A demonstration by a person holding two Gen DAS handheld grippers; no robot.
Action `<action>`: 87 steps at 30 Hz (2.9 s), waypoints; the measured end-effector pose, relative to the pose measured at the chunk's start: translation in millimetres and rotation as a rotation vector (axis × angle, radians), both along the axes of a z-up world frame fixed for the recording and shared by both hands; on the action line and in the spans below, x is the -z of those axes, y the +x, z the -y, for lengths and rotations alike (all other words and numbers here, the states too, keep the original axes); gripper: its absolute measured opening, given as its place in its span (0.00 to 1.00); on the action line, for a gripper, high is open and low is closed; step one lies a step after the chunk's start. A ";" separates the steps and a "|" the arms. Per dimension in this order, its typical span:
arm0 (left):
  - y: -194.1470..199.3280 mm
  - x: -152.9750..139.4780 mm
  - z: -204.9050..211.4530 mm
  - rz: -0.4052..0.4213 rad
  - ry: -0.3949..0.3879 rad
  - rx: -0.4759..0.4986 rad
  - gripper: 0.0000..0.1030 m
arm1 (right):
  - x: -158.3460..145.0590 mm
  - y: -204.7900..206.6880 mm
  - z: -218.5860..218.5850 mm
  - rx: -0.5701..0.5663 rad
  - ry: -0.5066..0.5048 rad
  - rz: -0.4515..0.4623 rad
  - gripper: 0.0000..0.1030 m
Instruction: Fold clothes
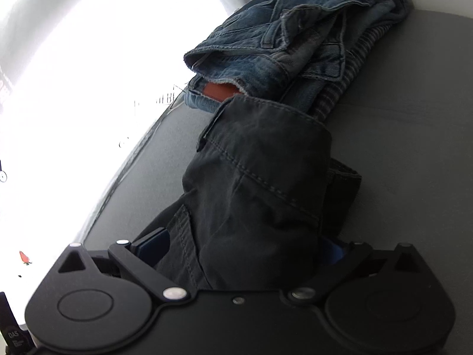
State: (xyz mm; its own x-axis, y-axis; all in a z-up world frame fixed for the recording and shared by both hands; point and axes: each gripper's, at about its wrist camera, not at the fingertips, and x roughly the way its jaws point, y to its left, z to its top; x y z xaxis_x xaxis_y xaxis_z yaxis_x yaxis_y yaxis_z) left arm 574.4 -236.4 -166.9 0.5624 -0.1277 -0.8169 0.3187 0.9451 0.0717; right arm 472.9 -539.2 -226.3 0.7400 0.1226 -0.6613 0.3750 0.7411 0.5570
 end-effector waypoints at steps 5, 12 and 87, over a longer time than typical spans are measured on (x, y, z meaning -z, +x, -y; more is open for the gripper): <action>-1.6 -0.5 -1.5 0.003 -0.001 -0.001 1.00 | -9.1 6.2 -18.4 0.034 -0.155 -0.081 0.71; -28.0 -51.1 -66.3 0.000 -0.370 -0.242 1.00 | -45.8 0.0 -39.2 0.046 -0.315 -0.072 0.31; -94.8 -19.4 -242.4 0.002 -0.220 -0.408 1.00 | -30.2 -2.9 -194.1 -0.564 -0.160 -0.067 0.97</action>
